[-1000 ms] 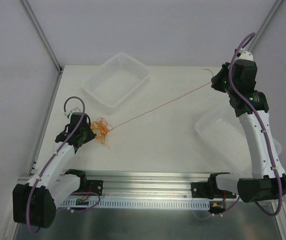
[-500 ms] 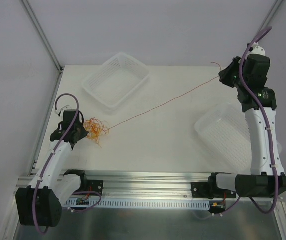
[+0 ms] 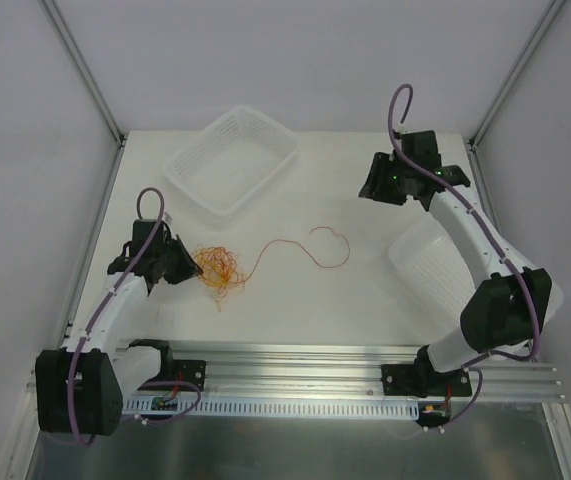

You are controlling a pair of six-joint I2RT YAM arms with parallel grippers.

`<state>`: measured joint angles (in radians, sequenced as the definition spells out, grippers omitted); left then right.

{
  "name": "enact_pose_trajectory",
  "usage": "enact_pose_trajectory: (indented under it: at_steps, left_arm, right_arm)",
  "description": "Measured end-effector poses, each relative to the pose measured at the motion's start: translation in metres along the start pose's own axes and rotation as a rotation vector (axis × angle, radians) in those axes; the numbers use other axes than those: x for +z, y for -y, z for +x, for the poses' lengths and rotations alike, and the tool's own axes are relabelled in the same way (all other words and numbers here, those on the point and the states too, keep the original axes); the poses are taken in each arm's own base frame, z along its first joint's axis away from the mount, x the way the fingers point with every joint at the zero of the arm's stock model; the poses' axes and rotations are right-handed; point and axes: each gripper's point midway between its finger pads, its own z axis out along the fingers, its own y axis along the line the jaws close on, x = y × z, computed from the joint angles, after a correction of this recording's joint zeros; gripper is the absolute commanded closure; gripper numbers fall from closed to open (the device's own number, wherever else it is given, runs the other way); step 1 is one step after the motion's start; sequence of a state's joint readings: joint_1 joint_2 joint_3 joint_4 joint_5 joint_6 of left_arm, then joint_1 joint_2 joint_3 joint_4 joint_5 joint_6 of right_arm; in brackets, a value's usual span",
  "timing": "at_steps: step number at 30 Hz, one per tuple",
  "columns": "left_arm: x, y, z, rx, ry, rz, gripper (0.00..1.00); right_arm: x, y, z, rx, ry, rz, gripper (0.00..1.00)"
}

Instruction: Untangle the cables

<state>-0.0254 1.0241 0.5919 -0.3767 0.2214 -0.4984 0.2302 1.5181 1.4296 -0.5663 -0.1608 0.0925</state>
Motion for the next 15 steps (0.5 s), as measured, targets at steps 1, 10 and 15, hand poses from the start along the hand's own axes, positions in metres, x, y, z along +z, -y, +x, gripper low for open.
enact_pose_trajectory:
  at_steps: [1,10,15]
  left_arm:
    - [0.002,0.002,0.004,-0.011,-0.017,0.017,1.00]
    - [0.008,0.028,0.034,-0.027,-0.105,0.135,1.00]
    - [0.010,0.042,0.039,-0.025,-0.125,0.175,1.00]
  right_arm:
    - [0.008,-0.003,0.013,-0.011,-0.041,0.000,0.40]
    - [0.023,-0.081,0.094,-0.193,-0.177,-0.182,0.30]
    - [0.028,-0.135,0.131,-0.237,-0.242,-0.370,0.30]
